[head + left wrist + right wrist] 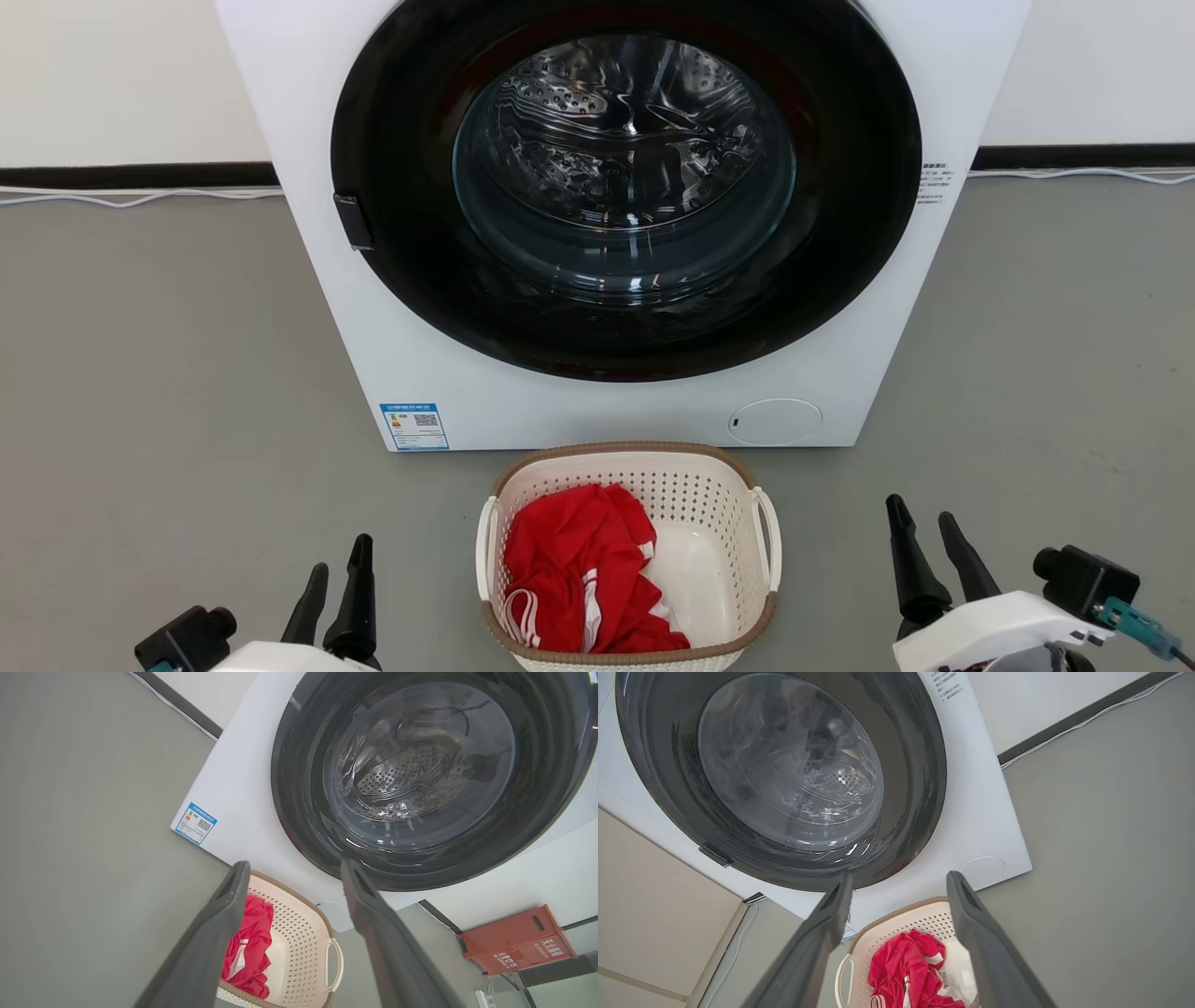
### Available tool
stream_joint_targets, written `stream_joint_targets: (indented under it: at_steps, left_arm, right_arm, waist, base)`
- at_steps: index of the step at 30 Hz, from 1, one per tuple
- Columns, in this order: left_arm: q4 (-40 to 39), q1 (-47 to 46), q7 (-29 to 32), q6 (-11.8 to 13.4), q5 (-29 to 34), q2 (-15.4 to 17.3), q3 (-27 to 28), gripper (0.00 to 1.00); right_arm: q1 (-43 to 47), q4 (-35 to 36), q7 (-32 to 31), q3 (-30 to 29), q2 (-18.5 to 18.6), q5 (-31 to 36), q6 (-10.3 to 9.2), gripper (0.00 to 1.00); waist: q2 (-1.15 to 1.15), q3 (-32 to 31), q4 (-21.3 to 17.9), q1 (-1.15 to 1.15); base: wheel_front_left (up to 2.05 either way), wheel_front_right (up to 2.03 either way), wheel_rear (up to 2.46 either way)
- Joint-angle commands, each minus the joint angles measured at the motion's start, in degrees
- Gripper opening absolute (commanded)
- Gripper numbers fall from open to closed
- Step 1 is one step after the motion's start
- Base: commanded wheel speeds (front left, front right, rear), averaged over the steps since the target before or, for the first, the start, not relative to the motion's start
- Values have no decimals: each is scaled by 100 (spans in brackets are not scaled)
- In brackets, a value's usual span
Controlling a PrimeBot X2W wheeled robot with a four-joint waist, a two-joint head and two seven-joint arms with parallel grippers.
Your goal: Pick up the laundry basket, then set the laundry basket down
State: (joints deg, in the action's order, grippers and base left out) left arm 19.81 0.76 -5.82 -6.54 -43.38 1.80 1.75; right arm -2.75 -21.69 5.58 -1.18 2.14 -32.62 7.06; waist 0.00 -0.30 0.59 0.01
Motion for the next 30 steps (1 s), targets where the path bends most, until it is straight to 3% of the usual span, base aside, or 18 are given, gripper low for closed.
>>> stream_joint_targets:
  at_steps: [1, 30]
  left_arm:
    - [-160, -224, -75, 43, 143, 53, 85, 100]
    - [-339, -178, -563, 81, 2435, 85, 62, 100]
  right_arm:
    - [-303, 106, 99, 115, 47, 150, 25, 100]
    - [-343, -147, 587, 268, 63, 2110, 36, 100]
  waist:
    - [0, 1, 2, 0]
    - [0, 16, 32, 0]
  base:
    - [0, 0, 0]
    - [0, 0, 0]
